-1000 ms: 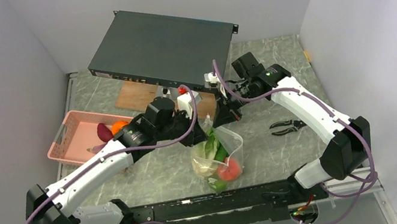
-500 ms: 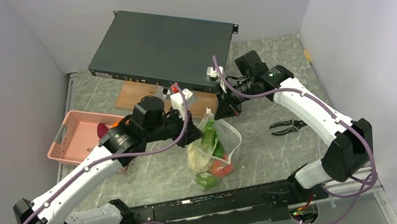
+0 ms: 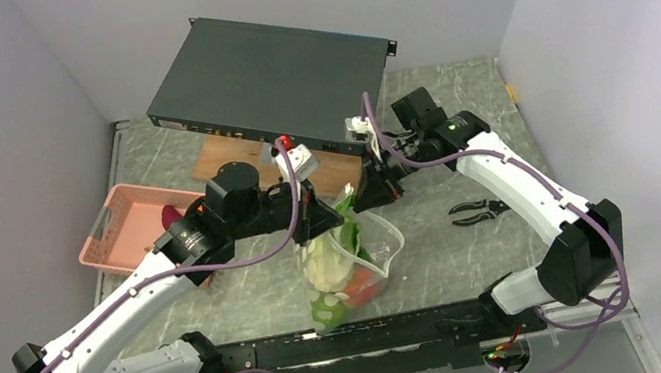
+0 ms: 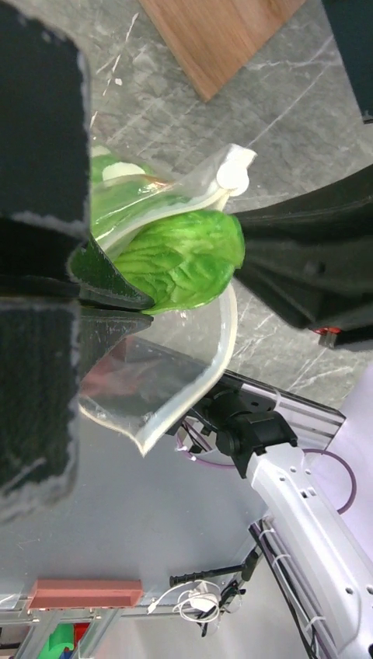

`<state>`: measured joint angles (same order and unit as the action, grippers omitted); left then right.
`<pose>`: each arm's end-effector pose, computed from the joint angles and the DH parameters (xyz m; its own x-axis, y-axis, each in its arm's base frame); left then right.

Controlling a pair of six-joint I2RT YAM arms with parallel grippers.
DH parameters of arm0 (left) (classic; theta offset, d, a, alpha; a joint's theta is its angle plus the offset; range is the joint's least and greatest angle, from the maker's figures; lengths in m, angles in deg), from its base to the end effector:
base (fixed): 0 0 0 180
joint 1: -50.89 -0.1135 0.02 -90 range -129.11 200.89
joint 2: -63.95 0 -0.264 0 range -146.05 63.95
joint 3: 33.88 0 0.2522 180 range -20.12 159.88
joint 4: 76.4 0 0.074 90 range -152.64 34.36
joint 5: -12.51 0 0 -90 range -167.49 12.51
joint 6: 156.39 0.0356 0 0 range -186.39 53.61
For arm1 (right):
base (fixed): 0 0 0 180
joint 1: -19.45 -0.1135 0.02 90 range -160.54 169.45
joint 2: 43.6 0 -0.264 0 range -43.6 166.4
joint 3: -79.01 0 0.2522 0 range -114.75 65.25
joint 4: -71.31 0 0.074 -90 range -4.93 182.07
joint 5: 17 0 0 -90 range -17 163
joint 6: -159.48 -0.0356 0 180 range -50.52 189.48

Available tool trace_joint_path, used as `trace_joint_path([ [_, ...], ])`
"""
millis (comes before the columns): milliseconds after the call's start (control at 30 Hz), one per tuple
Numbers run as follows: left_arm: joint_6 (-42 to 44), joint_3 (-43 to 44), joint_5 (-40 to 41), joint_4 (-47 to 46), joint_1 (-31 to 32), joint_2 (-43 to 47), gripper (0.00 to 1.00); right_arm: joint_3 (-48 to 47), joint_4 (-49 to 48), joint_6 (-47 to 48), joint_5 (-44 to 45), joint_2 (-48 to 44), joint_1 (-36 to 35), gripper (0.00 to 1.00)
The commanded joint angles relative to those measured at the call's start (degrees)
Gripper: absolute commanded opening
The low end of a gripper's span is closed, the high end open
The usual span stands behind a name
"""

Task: Open the zip-top bag and remove the fake food
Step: Adjust the zipper food storage bag at the center of the board.

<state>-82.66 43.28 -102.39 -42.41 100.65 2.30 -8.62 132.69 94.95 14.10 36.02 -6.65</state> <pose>0.1426 -0.1917 0.3796 -0.4628 0.1535 -0.8731 0.8549 0.3376 -0.3938 0.2356 0.1494 0.3342 -0.3556 -0.4216 -0.8342 -0.9293 0.0640 0.3638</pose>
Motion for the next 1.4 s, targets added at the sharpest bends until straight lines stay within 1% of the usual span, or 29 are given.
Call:
trace_joint_path([
  [0,-1.21,-2.26,-1.67,-6.41,0.33,0.22,0.00,-4.08,10.92,13.28,-10.68,-1.09,-0.03,0.29],
  [33,-1.34,-3.61,-0.95,-6.46,0.27,0.54,0.00,-4.78,12.70,15.66,-11.15,-1.13,0.54,0.35],
  [100,-1.89,-6.69,0.05,-7.59,0.29,1.29,0.00,-5.04,16.23,20.11,-10.20,-1.37,1.07,0.45],
  [200,-2.71,-10.08,0.55,-8.70,0.25,1.83,0.00,-4.39,19.47,25.68,-7.73,-2.02,1.14,0.55],
  [267,-2.88,-10.29,0.00,-9.45,0.21,1.80,0.00,-4.74,21.60,28.73,-7.28,-2.47,1.19,0.61],
  [400,-1.83,-7.69,-1.14,-8.87,0.23,0.58,0.00,-7.86,28.00,39.01,-9.47,-1.53,1.04,0.66],
  [500,-0.83,-5.09,-1.96,-7.26,0.26,-0.83,0.00,-11.03,30.68,42.96,-10.63,0.17,-0.12,0.67],
  [567,-0.28,-3.86,-2.15,-6.53,0.26,-1.44,0.00,-12.94,30.04,42.36,-10.27,1.24,-1.28,0.67],
  [667,0.10,-3.13,-2.18,-6.29,0.21,-1.87,0.00,-13.29,24.78,36.28,-7.53,2.13,-3.43,0.66],
  [733,-0.05,-3.11,-2.18,-6.71,0.20,-1.98,0.00,-12.18,21.46,32.52,-4.33,2.46,-4.56,0.64],
  [833,-0.41,-3.41,-2.01,-7.28,0.26,-2.03,0.00,-10.23,17.63,28.47,-0.88,2.55,-5.90,0.58],
  [967,-0.86,-3.79,-1.09,-7.79,0.20,-2.11,0.00,-7.89,15.10,26.70,2.58,2.49,-7.82,0.42],
  [1100,-0.73,-3.27,0.34,-7.05,0.21,-2.72,0.00,-5.97,13.13,25.26,5.56,2.46,-9.91,0.31],
  [1267,-0.84,-3.36,2.11,-6.25,0.22,-2.32,0.00,-5.06,11.29,23.21,8.04,2.51,-10.32,0.09],
  [1300,-0.79,-3.27,2.78,-5.67,0.13,-2.15,0.00,-5.09,11.11,22.88,8.39,2.50,-10.29,0.06],
  [1367,-0.73,-3.03,4.28,-3.89,-0.08,-1.64,0.00,-5.25,10.88,22.55,9.26,2.47,-10.32,0.03],
])
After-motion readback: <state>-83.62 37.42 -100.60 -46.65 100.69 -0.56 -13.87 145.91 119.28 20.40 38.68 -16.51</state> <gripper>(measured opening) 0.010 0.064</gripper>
